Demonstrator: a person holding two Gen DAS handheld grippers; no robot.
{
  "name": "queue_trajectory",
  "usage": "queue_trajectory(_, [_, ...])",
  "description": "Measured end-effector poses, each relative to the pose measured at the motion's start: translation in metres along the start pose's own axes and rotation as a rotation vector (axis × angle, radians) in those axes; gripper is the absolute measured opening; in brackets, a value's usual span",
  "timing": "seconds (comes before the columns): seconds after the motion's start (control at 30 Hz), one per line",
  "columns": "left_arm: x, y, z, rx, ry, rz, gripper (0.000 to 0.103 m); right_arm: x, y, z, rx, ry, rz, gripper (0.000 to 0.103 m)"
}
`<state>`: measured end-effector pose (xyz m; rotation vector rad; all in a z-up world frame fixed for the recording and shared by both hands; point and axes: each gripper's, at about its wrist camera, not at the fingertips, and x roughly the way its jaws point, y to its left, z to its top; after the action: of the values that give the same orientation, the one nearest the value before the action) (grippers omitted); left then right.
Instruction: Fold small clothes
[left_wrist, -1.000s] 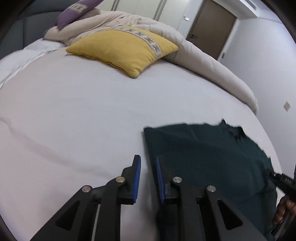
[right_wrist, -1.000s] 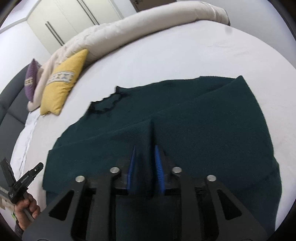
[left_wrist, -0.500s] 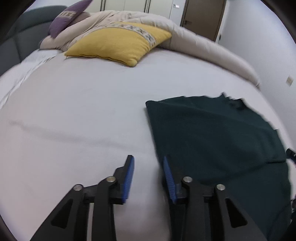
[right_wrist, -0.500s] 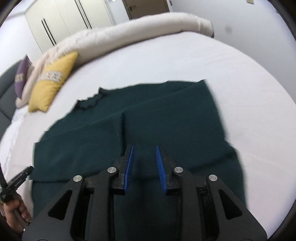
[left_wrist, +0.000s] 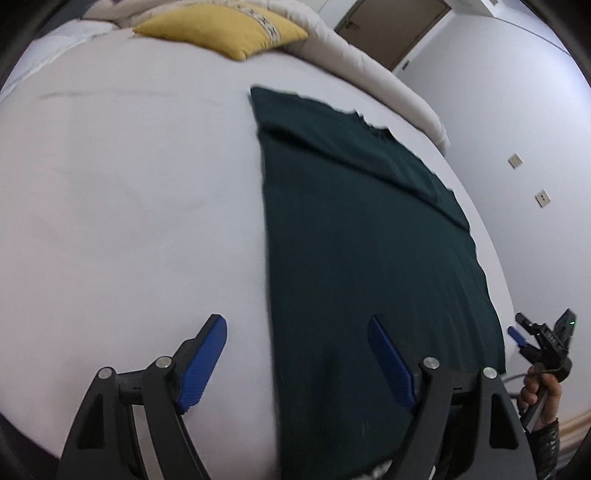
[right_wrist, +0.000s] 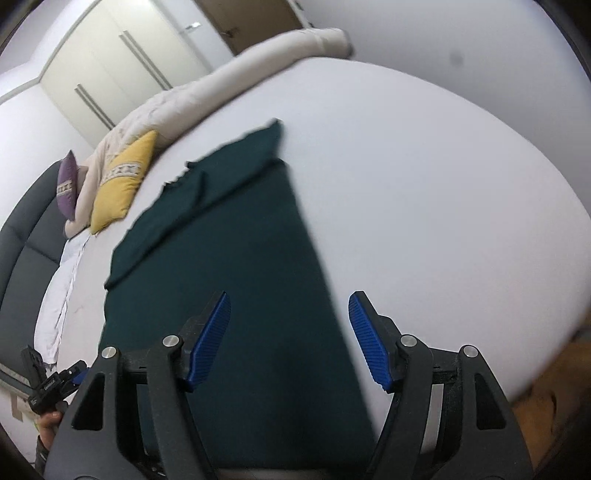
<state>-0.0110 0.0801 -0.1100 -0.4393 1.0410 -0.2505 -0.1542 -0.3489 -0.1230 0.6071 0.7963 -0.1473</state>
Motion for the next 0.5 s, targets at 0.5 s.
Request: queue_trajectory(0.5, [-0.002,-0.002,-0.038,-0.033,0.117,-0.155,0.084,-0.003,-0.042,-0.046,0.104,0.149,0.097,0.063])
